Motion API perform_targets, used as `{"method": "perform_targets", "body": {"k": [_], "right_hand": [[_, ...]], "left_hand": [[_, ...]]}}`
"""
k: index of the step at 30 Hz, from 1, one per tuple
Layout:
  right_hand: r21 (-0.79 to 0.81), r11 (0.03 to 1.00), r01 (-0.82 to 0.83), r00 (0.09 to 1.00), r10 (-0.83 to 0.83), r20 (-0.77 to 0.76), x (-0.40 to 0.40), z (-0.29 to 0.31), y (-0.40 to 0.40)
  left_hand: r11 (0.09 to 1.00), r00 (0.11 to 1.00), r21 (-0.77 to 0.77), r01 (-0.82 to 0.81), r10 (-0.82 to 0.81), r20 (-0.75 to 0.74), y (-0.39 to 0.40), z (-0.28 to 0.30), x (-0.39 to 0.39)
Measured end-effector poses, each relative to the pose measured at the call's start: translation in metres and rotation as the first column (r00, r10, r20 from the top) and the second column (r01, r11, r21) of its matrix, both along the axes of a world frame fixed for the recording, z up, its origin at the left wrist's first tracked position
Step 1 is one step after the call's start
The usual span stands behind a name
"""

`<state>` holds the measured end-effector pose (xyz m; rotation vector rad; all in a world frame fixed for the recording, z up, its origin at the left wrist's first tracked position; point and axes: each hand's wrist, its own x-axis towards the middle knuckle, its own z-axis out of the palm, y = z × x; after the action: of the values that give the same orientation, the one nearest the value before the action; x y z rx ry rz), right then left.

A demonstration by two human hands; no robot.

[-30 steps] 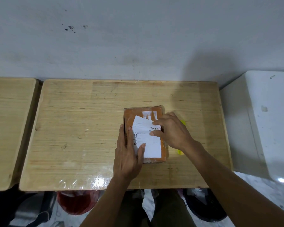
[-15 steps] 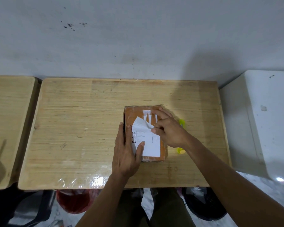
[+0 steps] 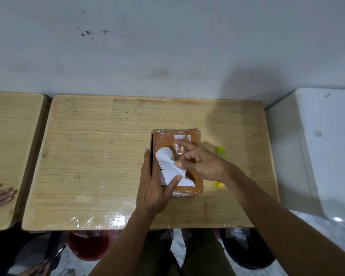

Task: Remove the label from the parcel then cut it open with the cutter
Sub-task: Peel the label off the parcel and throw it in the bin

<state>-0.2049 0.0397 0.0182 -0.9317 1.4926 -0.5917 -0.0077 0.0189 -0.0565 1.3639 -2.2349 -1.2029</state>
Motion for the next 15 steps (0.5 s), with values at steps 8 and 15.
{"method": "perform_targets", "body": {"k": [8, 15], "right_hand": [[-0.177, 0.964, 0.197, 0.968, -0.22, -0.118, -0.029, 0.021, 0.014], [-0.244, 0.949, 0.198, 0.954, -0.244, -0.175, -0.03, 0.048, 0.029]], "left_hand": [[0.999, 0.999, -0.043, 0.013, -0.011, 0.045, 0.003, 0.014, 0.003], [0.994, 0.992, -0.101, -0.031, 0.019, -0.125, -0.018, 0.062, 0.004]]}}
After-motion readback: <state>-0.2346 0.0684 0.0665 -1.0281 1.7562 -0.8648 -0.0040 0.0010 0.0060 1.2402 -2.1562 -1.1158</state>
